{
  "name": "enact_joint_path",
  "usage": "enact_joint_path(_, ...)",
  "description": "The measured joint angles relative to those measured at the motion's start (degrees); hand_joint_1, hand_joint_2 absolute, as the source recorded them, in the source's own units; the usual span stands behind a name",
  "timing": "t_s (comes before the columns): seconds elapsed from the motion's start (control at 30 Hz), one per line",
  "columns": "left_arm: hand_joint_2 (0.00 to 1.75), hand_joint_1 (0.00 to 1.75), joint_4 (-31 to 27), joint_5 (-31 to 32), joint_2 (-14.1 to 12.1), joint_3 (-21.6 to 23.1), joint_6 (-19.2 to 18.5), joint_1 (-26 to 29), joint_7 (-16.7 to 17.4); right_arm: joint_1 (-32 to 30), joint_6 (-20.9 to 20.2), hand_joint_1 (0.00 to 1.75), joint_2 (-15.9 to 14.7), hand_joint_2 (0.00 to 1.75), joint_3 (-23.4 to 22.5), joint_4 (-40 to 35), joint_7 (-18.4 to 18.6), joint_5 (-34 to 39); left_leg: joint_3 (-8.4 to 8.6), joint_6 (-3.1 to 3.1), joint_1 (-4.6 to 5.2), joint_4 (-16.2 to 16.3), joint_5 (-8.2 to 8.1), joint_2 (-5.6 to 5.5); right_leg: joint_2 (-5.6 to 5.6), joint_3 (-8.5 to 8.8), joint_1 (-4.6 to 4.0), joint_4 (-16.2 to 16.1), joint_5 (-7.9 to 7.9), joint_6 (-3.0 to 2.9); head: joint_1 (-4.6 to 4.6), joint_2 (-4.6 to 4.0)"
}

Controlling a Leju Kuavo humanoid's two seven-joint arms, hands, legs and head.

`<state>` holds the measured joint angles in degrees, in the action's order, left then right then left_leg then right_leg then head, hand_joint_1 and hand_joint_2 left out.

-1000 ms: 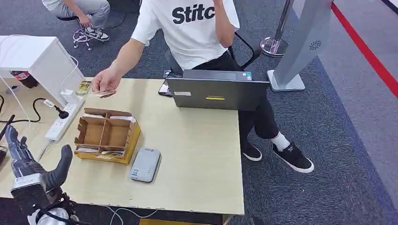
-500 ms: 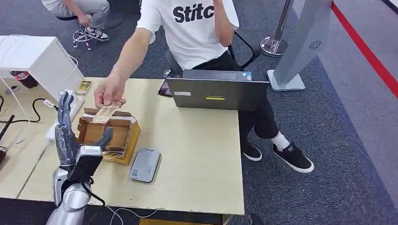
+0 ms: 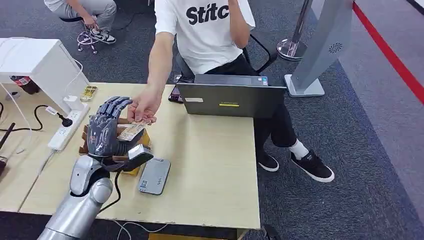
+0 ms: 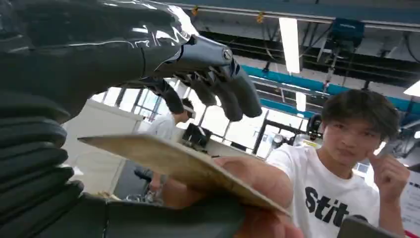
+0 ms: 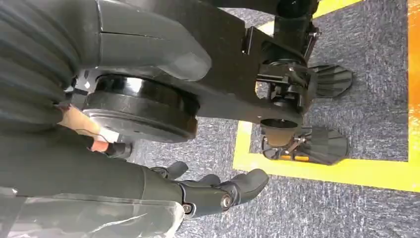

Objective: Pass the card to the sensor for recognition and then transmit it.

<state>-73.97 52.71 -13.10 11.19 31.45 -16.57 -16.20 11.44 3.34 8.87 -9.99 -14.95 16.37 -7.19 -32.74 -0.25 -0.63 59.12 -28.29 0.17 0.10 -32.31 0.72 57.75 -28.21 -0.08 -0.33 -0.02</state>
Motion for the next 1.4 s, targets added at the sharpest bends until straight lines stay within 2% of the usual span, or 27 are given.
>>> enact_joint_path(0.4,1.75,1.75,9.93,14.46,-5.06,8.29,3.89,-7.80,7.76,0.97,0.11,0.00,-0.04,1.75,1.45,-0.04,1.77,0.81,0.00,-0.02,0.00,0.00,0.03,0.10,0.11,-0.04,0.00,0.05,0.04,-0.05,0.00,0.00)
enact_joint_path(0.63,1.75,1.75,11.92,12.97,-6.48,9.16,5.23,-8.35,8.07,1.06,0.07,0.00,-0.04,1.75,1.69,-0.04,1.84,1.16,-0.02,-0.03,0.00,-0.01,0.03,0.09,0.10,-0.04,0.00,0.05,0.04,-0.06,-0.02,0.00)
enact_joint_path(0.8,1.75,1.75,12.16,9.17,-7.44,9.19,4.40,-8.18,6.19,1.05,-0.28,0.00,-0.04,1.75,1.73,-0.04,1.82,1.24,-0.02,-0.04,0.00,-0.01,0.06,0.08,0.10,-0.04,0.00,0.05,0.04,-0.06,-0.02,0.00)
enact_joint_path(0.93,1.75,1.75,11.92,5.66,-7.77,9.19,1.44,-7.15,2.75,0.96,-0.66,0.00,-0.13,1.75,1.80,-0.04,1.71,1.88,-0.02,-0.03,0.00,-0.01,0.07,0.08,0.10,-0.03,0.00,0.05,0.04,-0.06,0.00,0.00)
enact_joint_path(0.97,1.75,1.75,10.83,3.36,-7.99,9.25,-1.87,-6.11,1.21,0.85,-0.72,0.00,-0.26,1.75,1.84,-0.04,1.64,2.25,-0.02,-0.02,0.00,-0.01,0.07,0.08,0.11,-0.03,0.00,0.05,0.04,-0.06,-0.02,0.00)
enact_joint_path(1.03,1.75,1.75,8.96,1.60,-8.45,9.65,-5.91,-4.85,0.41,0.66,-0.81,0.00,-0.46,1.75,1.88,-0.04,1.60,2.47,-0.02,-0.02,0.00,-0.01,0.06,0.08,0.10,-0.04,0.00,0.05,0.04,-0.06,0.00,0.00)
enact_joint_path(1.1,1.75,1.75,5.96,0.27,-9.21,10.49,-11.81,-3.58,0.39,0.46,-0.85,0.00,-0.66,1.75,1.97,-0.04,1.47,2.93,-0.04,-0.02,0.00,-0.01,0.06,0.07,0.10,-0.05,0.00,0.04,0.04,-0.06,0.00,0.00)
enact_joint_path(1.2,1.75,1.75,2.58,-0.52,-10.48,11.66,-17.27,-2.22,0.39,0.25,-1.05,0.00,-0.90,1.75,2.23,-0.04,1.36,3.13,-0.05,-0.02,0.00,-0.01,0.06,0.08,0.10,-0.07,0.00,0.04,0.04,-0.06,-0.02,0.00)
enact_joint_path(1.27,1.75,1.75,0.48,-0.87,-11.22,12.42,-19.19,-1.49,0.39,0.15,-1.09,0.00,-0.98,1.75,2.34,-0.04,1.29,3.21,-0.05,-0.02,0.00,-0.01,0.06,0.07,0.09,-0.07,0.00,0.05,0.04,-0.06,-0.02,0.00)
enact_joint_path(1.4,1.75,1.75,-1.96,-1.06,-12.16,13.27,-20.28,-0.90,0.29,0.11,-1.20,0.00,-1.07,1.75,2.52,-0.04,1.27,3.21,-0.04,-0.03,0.00,-0.01,0.07,0.06,0.09,-0.07,0.00,0.05,0.04,-0.06,-0.02,0.00)
